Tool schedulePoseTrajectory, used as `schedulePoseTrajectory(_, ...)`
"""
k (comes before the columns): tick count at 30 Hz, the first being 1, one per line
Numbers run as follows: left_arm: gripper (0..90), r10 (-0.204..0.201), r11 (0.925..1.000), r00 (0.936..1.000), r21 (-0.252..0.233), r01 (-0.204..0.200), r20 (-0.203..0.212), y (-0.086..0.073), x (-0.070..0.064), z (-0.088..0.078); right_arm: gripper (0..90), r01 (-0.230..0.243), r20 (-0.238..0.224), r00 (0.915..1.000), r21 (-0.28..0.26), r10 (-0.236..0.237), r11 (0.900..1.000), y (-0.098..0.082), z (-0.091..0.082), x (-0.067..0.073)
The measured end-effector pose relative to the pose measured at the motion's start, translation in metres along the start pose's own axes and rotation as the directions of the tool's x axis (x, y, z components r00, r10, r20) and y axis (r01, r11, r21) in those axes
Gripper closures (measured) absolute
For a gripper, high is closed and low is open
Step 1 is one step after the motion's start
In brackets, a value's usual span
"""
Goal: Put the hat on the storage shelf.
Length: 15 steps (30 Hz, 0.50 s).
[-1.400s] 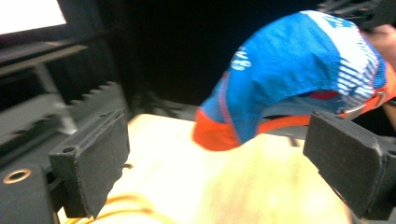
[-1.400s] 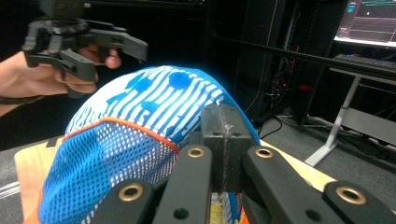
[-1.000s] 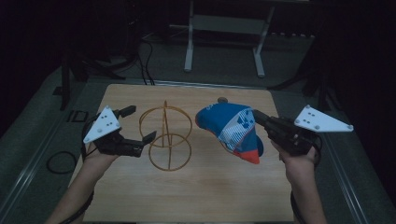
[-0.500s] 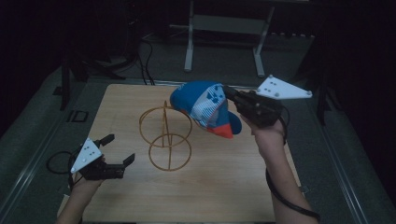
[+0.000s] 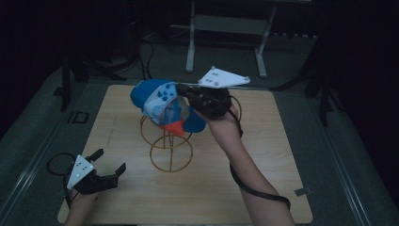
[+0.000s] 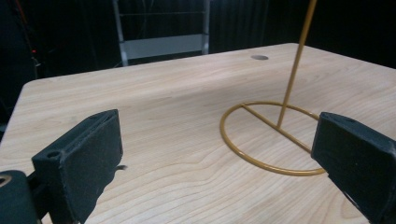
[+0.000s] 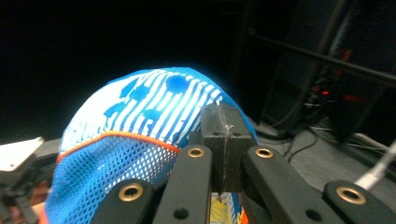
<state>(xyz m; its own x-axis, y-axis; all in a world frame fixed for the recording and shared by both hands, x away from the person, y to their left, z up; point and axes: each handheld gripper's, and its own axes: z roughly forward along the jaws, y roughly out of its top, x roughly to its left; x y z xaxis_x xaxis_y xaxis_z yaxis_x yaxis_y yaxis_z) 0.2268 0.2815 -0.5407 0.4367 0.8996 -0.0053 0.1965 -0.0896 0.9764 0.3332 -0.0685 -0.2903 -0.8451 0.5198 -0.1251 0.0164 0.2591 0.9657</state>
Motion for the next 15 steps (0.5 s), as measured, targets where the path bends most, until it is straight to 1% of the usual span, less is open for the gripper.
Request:
schedulePoseTrajectory(1, 2.7, -0.003, 1.0000, 1.0000, 0.005, 0.003, 0.005, 0.000, 0.001, 0.000, 90.0, 0.002, -0.016, 0.9999, 0.005, -0.001, 1.000, 0.000, 0.005, 0.004)
schedulePoseTrajectory(2, 2.7, -0.013, 0.9999, 0.9999, -0.004, 0.013, 0.006, -0.001, 0.002, 0.000, 90.0, 0.002, -0.036, 0.9994, 0.009, -0.001, 1.000, -0.001, 0.010, 0.009)
schedulePoseTrajectory(3, 2.7, -0.022, 0.9998, 0.9998, -0.004, 0.022, 0.000, -0.002, 0.003, 0.000, 90.0, 0.009, -0.047, 0.9989, 0.013, -0.009, 1.000, -0.001, 0.013, 0.014)
schedulePoseTrajectory(4, 2.7, -0.025, 0.9997, 0.9997, 0.004, 0.025, 0.001, -0.003, 0.005, 0.000, 90.0, 0.022, -0.060, 0.9980, 0.022, -0.021, 1.000, -0.001, 0.017, 0.019)
schedulePoseTrajectory(6, 2.7, -0.036, 0.9993, 0.9993, -0.006, 0.036, -0.004, -0.004, 0.007, -0.001, 90.0, 0.046, -0.088, 0.9953, 0.040, -0.042, 0.998, -0.003, 0.022, 0.028)
schedulePoseTrajectory(9, 2.7, -0.052, 0.9987, 0.9986, -0.006, 0.051, -0.008, -0.006, 0.010, -0.002, 90.0, 0.071, -0.123, 0.9904, 0.066, -0.063, 0.995, -0.008, 0.029, 0.039)
schedulePoseTrajectory(10, 2.7, -0.057, 0.9984, 0.9983, -0.006, 0.057, -0.011, -0.007, 0.010, -0.002, 90.0, 0.082, -0.134, 0.9884, 0.074, -0.072, 0.994, -0.009, 0.031, 0.042)
schedulePoseTrajectory(12, 2.7, -0.060, 0.9982, 0.9982, -0.006, 0.060, -0.004, -0.008, 0.010, -0.002, 90.0, 0.085, -0.151, 0.9859, 0.085, -0.071, 0.993, -0.013, 0.036, 0.046)
schedulePoseTrajectory(14, 2.7, -0.059, 0.9983, 0.9983, -0.002, 0.059, -0.001, -0.009, 0.010, -0.001, 90.0, 0.099, -0.161, 0.9835, 0.101, -0.082, 0.990, -0.016, 0.040, 0.050)
schedulePoseTrajectory(15, 2.7, -0.059, 0.9983, 0.9983, -0.002, 0.059, -0.001, -0.009, 0.010, -0.001, 90.0, 0.099, -0.161, 0.9835, 0.101, -0.082, 0.990, -0.016, 0.040, 0.050)
